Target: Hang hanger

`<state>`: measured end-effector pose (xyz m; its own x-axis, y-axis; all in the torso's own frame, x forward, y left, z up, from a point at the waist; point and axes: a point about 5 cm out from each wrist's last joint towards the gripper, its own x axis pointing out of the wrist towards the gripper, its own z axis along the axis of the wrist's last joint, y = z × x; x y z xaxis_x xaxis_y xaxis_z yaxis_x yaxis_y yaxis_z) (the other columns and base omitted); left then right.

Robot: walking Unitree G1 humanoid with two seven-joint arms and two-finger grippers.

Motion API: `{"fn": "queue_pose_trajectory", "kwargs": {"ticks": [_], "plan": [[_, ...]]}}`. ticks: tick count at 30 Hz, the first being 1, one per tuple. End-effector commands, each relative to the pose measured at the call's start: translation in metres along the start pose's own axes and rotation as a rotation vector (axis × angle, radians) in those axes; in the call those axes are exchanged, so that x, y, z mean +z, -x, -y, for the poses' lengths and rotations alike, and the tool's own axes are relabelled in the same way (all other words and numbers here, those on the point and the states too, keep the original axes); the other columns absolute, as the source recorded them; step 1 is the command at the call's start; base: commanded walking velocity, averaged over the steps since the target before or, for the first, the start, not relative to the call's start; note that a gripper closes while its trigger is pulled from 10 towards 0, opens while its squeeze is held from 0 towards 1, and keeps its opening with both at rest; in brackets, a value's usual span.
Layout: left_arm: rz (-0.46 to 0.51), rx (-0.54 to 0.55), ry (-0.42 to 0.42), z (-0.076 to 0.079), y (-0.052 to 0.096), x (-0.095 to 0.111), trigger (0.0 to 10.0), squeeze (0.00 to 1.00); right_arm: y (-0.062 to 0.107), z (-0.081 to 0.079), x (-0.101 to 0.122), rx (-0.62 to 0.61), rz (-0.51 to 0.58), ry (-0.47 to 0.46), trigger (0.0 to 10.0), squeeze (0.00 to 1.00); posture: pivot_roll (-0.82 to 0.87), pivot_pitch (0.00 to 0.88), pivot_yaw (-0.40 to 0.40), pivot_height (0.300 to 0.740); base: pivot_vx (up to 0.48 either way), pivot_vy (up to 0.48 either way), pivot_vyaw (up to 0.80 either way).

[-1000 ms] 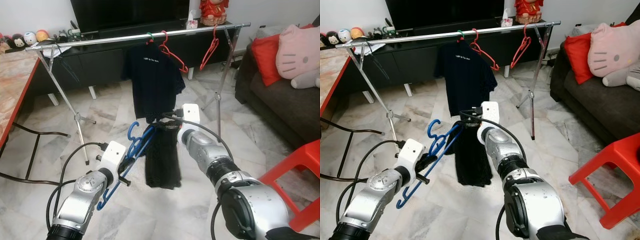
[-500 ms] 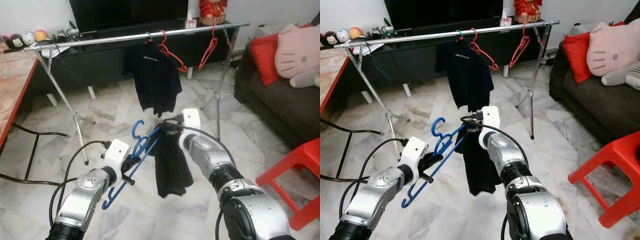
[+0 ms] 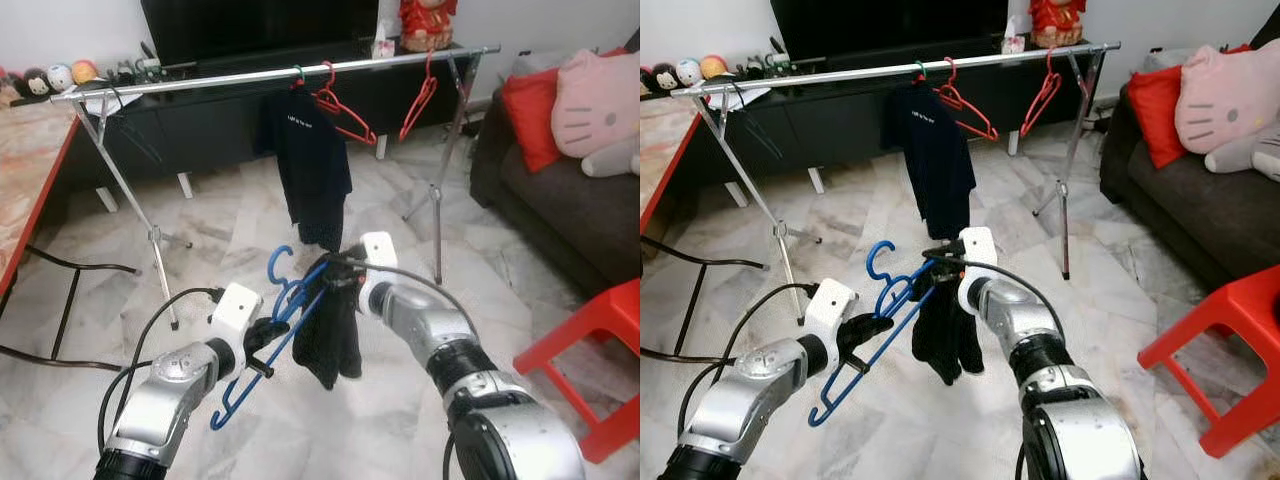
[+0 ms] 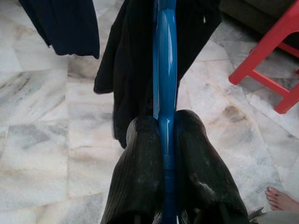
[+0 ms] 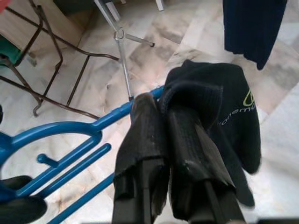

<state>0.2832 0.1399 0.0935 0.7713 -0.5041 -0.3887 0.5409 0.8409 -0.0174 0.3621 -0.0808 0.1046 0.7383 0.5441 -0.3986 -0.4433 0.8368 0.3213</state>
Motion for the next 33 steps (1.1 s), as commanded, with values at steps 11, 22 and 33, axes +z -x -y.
{"fn": "queue_pose_trajectory", "kwargs": {"ticks": [11, 22, 33], "plan": [[0.014, -0.122, -0.036, 0.005, 0.008, 0.010, 10.0, 0.00, 0.044, 0.002, -0.030, 0.215, -0.093, 0.255, 10.0, 0.00, -0.10, 0.000, 0.073, 0.740, 0.000, 0.000, 0.00], [0.007, -0.211, -0.039, 0.010, 0.015, 0.010, 10.0, 0.00, 0.060, 0.007, -0.040, 0.269, -0.149, 0.373, 10.0, 0.00, -0.10, 0.000, 0.080, 0.740, 0.000, 0.000, 0.00], [-0.041, -0.320, -0.098, 0.010, 0.041, 0.003, 10.0, 0.00, 0.049, 0.073, -0.029, -0.358, -0.049, 0.084, 10.0, 0.00, -0.08, 0.000, 0.079, 0.740, 0.000, 0.000, 0.00]]}}
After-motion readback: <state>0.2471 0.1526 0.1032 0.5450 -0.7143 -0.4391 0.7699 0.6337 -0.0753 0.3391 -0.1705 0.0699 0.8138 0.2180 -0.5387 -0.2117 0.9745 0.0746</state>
